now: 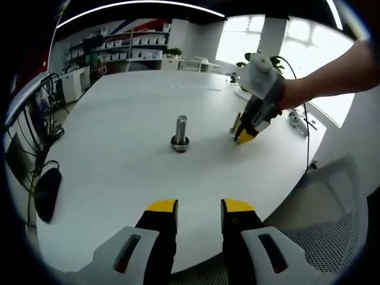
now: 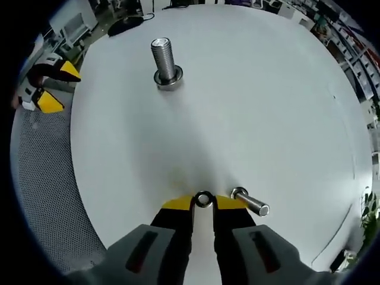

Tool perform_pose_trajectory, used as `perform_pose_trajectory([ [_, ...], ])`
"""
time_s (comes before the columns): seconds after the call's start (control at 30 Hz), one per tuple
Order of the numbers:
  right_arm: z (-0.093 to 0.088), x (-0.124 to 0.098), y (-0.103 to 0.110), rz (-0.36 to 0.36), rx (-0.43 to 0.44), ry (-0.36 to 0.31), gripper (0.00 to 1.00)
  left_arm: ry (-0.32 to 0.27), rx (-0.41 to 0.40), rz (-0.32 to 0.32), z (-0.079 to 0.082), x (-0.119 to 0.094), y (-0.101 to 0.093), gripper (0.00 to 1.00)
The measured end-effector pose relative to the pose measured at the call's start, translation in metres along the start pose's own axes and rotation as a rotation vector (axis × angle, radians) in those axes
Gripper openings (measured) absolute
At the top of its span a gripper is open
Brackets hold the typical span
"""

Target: Place the washer onto the threaded stud by aligning its center hole with the stud, sliding it down to the base, and recovering from edge contact or off-axis alignment until the washer reaches the visible bottom stop.

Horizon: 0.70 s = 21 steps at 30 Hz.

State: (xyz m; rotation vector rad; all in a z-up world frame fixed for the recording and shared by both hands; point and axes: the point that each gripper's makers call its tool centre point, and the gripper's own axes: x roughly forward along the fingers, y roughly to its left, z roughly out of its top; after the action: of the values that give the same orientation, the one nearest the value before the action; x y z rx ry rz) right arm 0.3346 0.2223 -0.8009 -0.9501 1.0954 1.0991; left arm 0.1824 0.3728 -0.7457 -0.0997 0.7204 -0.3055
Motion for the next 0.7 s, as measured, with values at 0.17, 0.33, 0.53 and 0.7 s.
perform_pose_trajectory([
  [0.17, 0.000, -0.001, 0.001, -0.011, 0.006, -0.015, 0.14, 0.000, 0.000, 0.001, 0.000, 0.000, 0.000, 0.27],
  [0.33, -0.001, -0.002, -0.001, -0.014, 0.029, -0.047, 0.14, -0.001, -0.002, 0.002, 0.000, 0.000, 0.001, 0.27],
  [0.53, -0.004, -0.003, -0.001, -0.006, 0.094, -0.064, 0.13, 0.000, -0.001, 0.003, 0.000, -0.001, 0.001, 0.27],
  [0.7, -0.011, -0.009, -0.005, -0.015, 0.061, -0.058, 0.13, -0.002, 0.001, 0.003, 0.000, 0.000, 0.001, 0.26],
])
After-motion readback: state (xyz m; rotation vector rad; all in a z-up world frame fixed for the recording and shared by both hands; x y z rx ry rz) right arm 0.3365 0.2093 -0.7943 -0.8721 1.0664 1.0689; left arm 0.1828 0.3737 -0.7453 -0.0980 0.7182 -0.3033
